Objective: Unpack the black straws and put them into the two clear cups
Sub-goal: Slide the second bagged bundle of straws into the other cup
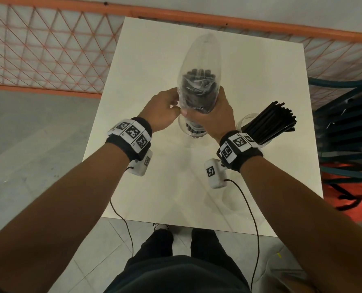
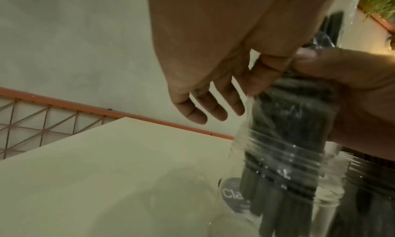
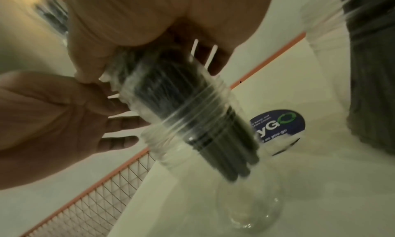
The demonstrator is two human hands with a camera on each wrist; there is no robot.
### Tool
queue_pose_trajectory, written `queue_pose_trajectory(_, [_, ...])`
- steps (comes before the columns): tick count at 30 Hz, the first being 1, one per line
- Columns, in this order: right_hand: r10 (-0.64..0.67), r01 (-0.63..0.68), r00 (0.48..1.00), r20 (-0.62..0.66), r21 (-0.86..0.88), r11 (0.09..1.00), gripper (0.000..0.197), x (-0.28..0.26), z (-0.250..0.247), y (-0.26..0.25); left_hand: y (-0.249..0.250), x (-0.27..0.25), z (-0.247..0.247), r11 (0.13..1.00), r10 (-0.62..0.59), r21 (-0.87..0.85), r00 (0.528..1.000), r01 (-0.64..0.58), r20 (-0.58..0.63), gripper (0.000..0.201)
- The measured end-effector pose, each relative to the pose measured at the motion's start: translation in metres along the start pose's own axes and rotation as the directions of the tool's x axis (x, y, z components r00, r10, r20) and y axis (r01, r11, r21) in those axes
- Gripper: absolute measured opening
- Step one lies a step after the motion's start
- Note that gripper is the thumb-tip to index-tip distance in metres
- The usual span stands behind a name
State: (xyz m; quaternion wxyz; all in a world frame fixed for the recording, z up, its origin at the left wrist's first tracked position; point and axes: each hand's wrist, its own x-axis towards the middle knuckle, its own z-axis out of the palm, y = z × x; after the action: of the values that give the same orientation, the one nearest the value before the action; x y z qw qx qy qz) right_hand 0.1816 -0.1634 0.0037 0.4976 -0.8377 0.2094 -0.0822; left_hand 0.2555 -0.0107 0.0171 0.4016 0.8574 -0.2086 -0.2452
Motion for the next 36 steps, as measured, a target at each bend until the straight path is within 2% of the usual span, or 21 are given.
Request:
queue_pose_trajectory(2, [-0.005,0.006,1.000,0.012,-0.097,0.995,0.083,0.001,-0.005,0.005,-0.006,-0.003,-0.003,1.000,0.018,-0.002,0.999,-0.017,0.030,0.048])
queue_pose_trajectory(6, [0.015,-0.016,0.998,0.064,0.019,1.000,0.076,0.000,-0.012,0.016,-0.010,-0.003,-0.004,0.998,0.052,-0.043,0.997,-0.050,0.054,0.059])
queue_pose_trajectory(9, [0.001,-0.004,0.995,0.101,0.032,0.999,0.069,-0.001,-0.013,0.018,-0.010,-0.004,-0.003,0.997,0.067,-0.051,0.995,-0.063,0.077,0.066])
queue_pose_trajectory(13, [-0.033,0.040,0.985,0.169,-0.034,0.999,0.064,-0.004,-0.012,0.016,-0.013,-0.008,0.003,0.993,0.099,0.070,0.995,-0.100,0.013,0.067])
queue_pose_trajectory(16, [-0.081,0.093,0.978,0.191,-0.052,0.994,0.065,-0.005,-0.010,0.014,-0.016,-0.010,0.006,0.995,0.085,0.050,0.996,-0.084,-0.029,0.067])
queue_pose_trajectory(20, [-0.161,0.165,0.983,0.089,-0.039,0.986,0.061,-0.008,-0.014,0.007,-0.015,-0.013,0.002,0.990,0.124,-0.061,0.992,-0.124,-0.003,0.090])
queue_pose_trajectory(25, [-0.224,0.226,0.974,-0.034,0.073,0.971,0.025,-0.011,-0.026,-0.020,-0.003,-0.011,-0.003,0.976,0.187,-0.102,0.979,-0.195,-0.080,0.080])
queue_pose_trajectory(31, [-0.256,0.261,0.965,-0.058,0.087,0.961,0.011,-0.007,-0.031,-0.027,0.008,-0.009,-0.001,0.958,0.196,-0.184,0.971,-0.219,-0.136,0.080])
queue_pose_trajectory(36, [-0.269,0.286,0.953,-0.140,0.123,0.950,0.007,-0.006,-0.036,-0.039,0.016,-0.007,-0.002,0.954,0.194,-0.202,0.971,-0.220,-0.143,0.104])
